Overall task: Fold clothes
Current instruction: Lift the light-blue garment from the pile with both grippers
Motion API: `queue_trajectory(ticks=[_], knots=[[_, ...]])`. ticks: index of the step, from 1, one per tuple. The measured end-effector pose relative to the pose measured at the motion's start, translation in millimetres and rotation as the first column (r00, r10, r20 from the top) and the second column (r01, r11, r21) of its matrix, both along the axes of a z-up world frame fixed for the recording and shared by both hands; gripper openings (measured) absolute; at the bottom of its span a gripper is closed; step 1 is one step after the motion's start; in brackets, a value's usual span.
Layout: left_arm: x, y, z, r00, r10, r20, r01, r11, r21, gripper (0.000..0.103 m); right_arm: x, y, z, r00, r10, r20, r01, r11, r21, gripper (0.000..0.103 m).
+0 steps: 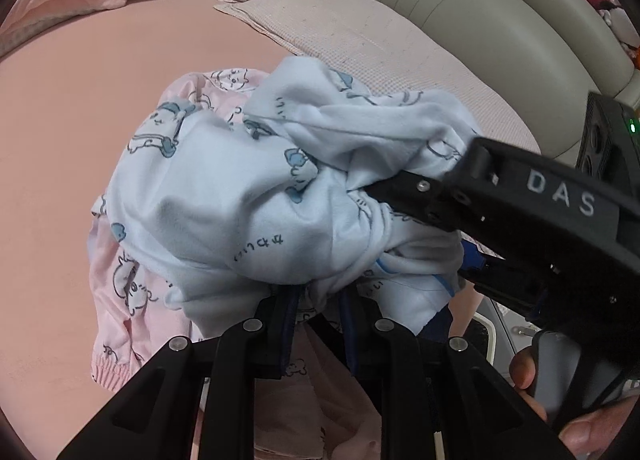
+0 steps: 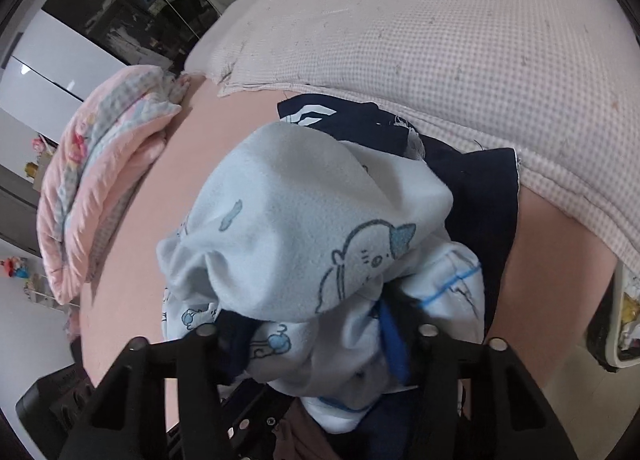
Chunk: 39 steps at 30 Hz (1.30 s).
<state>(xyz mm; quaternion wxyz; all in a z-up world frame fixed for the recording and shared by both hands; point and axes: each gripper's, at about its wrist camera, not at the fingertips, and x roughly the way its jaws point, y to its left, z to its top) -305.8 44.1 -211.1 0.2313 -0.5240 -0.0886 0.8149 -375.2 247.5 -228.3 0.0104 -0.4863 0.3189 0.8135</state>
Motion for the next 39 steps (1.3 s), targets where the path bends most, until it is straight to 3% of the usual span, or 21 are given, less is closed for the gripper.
queue_trajectory(ticks=[6, 10, 14, 18, 21, 25, 27, 39], knots=[[-11.5, -3.5, -2.3, 1.000, -0.004, -0.006, 0.004, 1.000, 0.014, 0.018, 10.4, 12.9, -4.6, 0.997, -0.006, -0.078, -0.001, 0.996, -0.088, 0.042], [-13.2, -10.6, -2.0, 0.999, -0.004, 0.039, 0.003, 1.000, 0.024, 0.021, 17.2, 15.3, -3.9, 0.988, 0.011, -0.151, -0.030, 0.992, -0.126, 0.037], [-6.8, -13.8, 3.3, 1.000, -0.019, 0.020, 0.019, 1.000, 0.022, 0.040, 20.5, 20.5, 1.0, 0.974, 0.033, -0.223, -0.080, 0.976, -0.205, 0.034], [3.4, -11.1, 10.1, 0.998, -0.055, -0.017, 0.055, 0.998, -0.005, 0.057, 18.8, 18.0, 9.1, 0.966, 0.065, -0.251, -0.122, 0.968, -0.220, 0.033], [9.9, -15.1, 12.9, 0.998, -0.050, -0.039, 0.049, 0.999, -0.011, 0.063, 20.2, 13.3, 16.4, 0.959, 0.090, -0.270, -0.152, 0.964, -0.219, 0.033], [14.4, -25.4, 16.2, 0.998, -0.049, -0.041, 0.049, 0.999, 0.015, 0.066, 19.3, 6.3, 26.9, 0.954, 0.135, -0.270, -0.187, 0.966, -0.178, 0.033], [18.0, -29.4, 18.9, 0.997, -0.049, -0.061, 0.049, 0.999, 0.003, 0.078, 19.9, 5.9, 31.2, 0.951, 0.153, -0.268, -0.203, 0.964, -0.170, 0.033], [37.7, -22.2, 39.8, 0.988, -0.084, -0.132, 0.076, 0.995, -0.062, 0.080, 19.7, 14.6, 33.3, 0.960, 0.169, -0.223, -0.203, 0.968, -0.144, 0.033]])
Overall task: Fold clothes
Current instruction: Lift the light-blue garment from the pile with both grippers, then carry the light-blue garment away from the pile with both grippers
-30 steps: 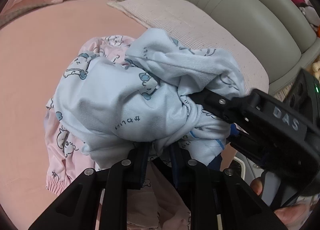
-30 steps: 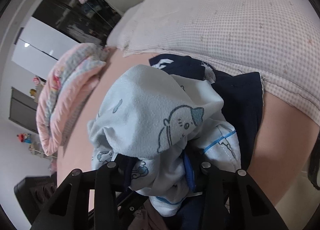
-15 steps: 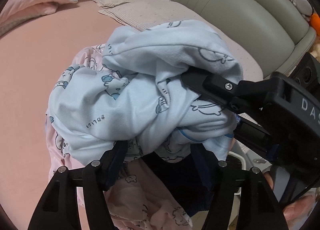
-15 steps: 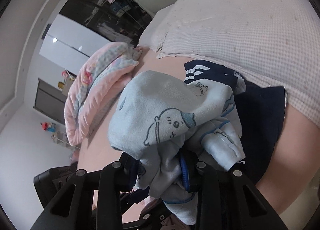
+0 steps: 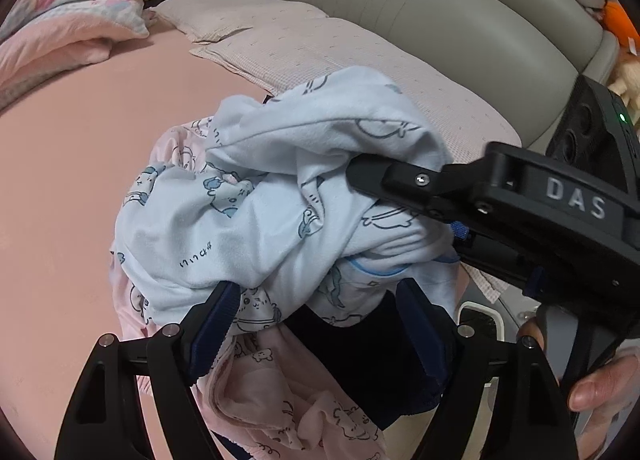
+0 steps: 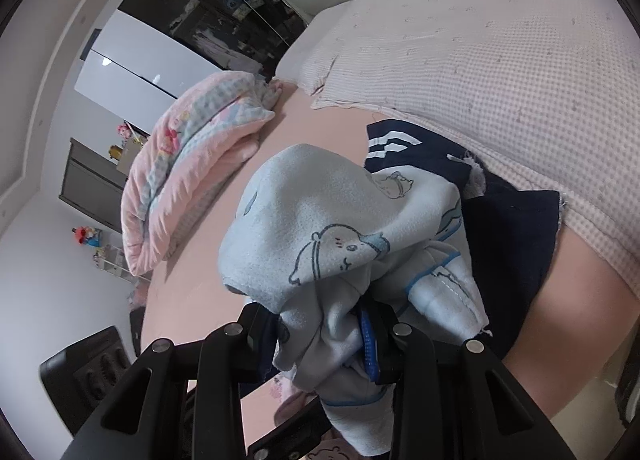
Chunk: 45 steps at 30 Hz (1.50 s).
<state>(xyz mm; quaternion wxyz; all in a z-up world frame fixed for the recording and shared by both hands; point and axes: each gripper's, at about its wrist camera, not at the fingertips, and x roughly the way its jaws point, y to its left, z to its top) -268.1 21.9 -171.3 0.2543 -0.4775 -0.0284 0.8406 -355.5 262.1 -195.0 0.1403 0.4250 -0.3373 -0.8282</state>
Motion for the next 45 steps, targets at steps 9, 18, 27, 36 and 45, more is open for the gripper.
queue_trajectory(ticks=[9, 18, 27, 36, 45], knots=[[-20.7, 66.9, -17.4, 0.999, -0.006, -0.048, 0.003, 0.998, -0.056, 0.082, 0.7, -7.5, 10.3, 0.998, 0.018, 0.057, -0.022, 0.997, 0.068, 0.033], [-68.5, 80.1, -38.8, 0.999, 0.032, 0.033, -0.033, 0.999, 0.012, 0.082, 10.8, -21.1, 18.6, 0.995, 0.090, 0.033, -0.092, 0.993, 0.078, 0.033], [-77.0, 74.5, -54.0, 0.995, 0.051, 0.081, -0.053, 0.998, 0.030, 0.080, 14.5, -24.8, 11.0, 0.990, 0.124, 0.063, -0.125, 0.992, 0.008, 0.033], [-80.4, 72.7, -61.0, 0.990, 0.053, 0.134, -0.065, 0.994, 0.083, 0.038, 11.5, -26.4, 11.3, 0.988, 0.122, 0.090, -0.124, 0.992, 0.016, 0.033], [-69.1, 72.2, -61.6, 0.997, 0.054, 0.048, -0.057, 0.996, 0.074, 0.013, 15.6, -36.1, 1.4, 0.994, 0.062, 0.093, -0.069, 0.995, 0.067, 0.021]])
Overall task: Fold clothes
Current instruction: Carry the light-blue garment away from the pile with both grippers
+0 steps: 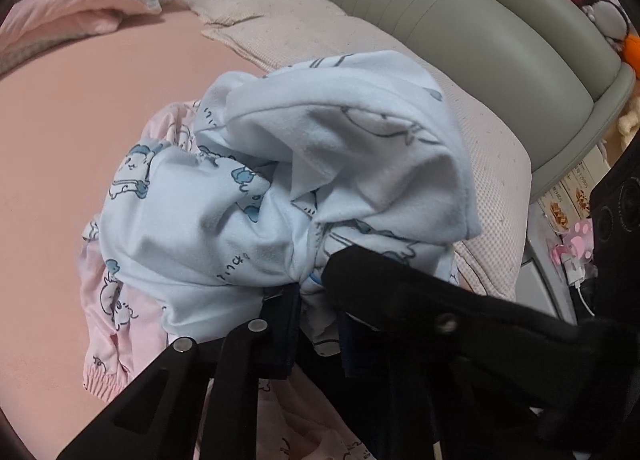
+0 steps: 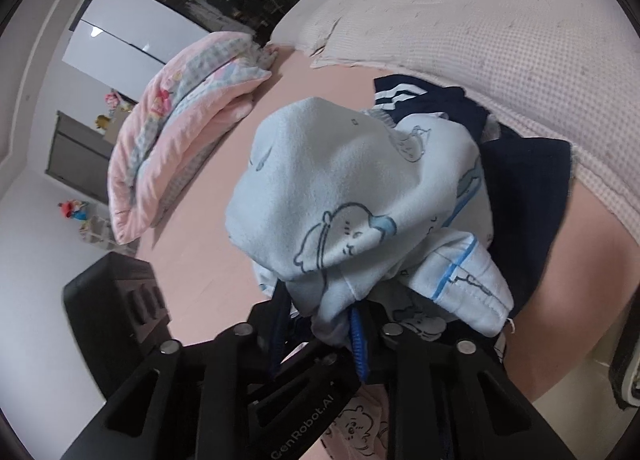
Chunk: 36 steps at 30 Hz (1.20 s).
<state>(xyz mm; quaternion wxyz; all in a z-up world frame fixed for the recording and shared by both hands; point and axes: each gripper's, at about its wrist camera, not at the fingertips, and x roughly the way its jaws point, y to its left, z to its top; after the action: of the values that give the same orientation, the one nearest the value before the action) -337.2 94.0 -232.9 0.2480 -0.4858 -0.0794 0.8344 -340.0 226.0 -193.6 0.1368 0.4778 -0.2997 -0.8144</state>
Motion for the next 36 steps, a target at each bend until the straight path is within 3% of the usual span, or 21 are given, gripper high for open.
queue_trajectory(ticks=[6, 9, 17, 24, 27, 36], knots=[[9.0, -4.8, 7.3, 1.000, -0.003, -0.017, 0.003, 1.000, 0.015, 0.013, 3.2, -4.7, 8.3, 1.000, 0.003, -0.025, -0.002, 0.999, 0.050, 0.019], [65.6, -11.8, 33.2, 1.000, 0.002, -0.031, -0.001, 0.999, 0.039, 0.012, 6.0, -9.2, 17.3, 0.999, 0.017, -0.051, -0.013, 0.996, 0.085, 0.018], [71.7, -25.4, 62.0, 0.986, 0.014, -0.165, -0.001, 0.997, 0.076, 0.010, 19.2, -24.7, 61.3, 0.986, 0.051, -0.158, -0.021, 0.983, 0.184, 0.012], [22.7, -27.3, 73.4, 0.979, 0.044, -0.199, -0.023, 0.994, 0.107, 0.009, 29.9, -38.5, 80.5, 0.978, 0.068, -0.199, -0.020, 0.972, 0.233, 0.010], [61.4, -40.4, 91.3, 0.975, 0.057, -0.216, -0.031, 0.992, 0.122, 0.009, 33.5, -45.2, 88.7, 0.973, 0.075, -0.217, -0.022, 0.971, 0.239, 0.010], [69.8, -74.6, 120.8, 0.950, 0.118, -0.290, -0.078, 0.986, 0.146, 0.009, 42.6, -78.3, 123.2, 0.947, 0.149, -0.284, -0.067, 0.959, 0.277, 0.010]])
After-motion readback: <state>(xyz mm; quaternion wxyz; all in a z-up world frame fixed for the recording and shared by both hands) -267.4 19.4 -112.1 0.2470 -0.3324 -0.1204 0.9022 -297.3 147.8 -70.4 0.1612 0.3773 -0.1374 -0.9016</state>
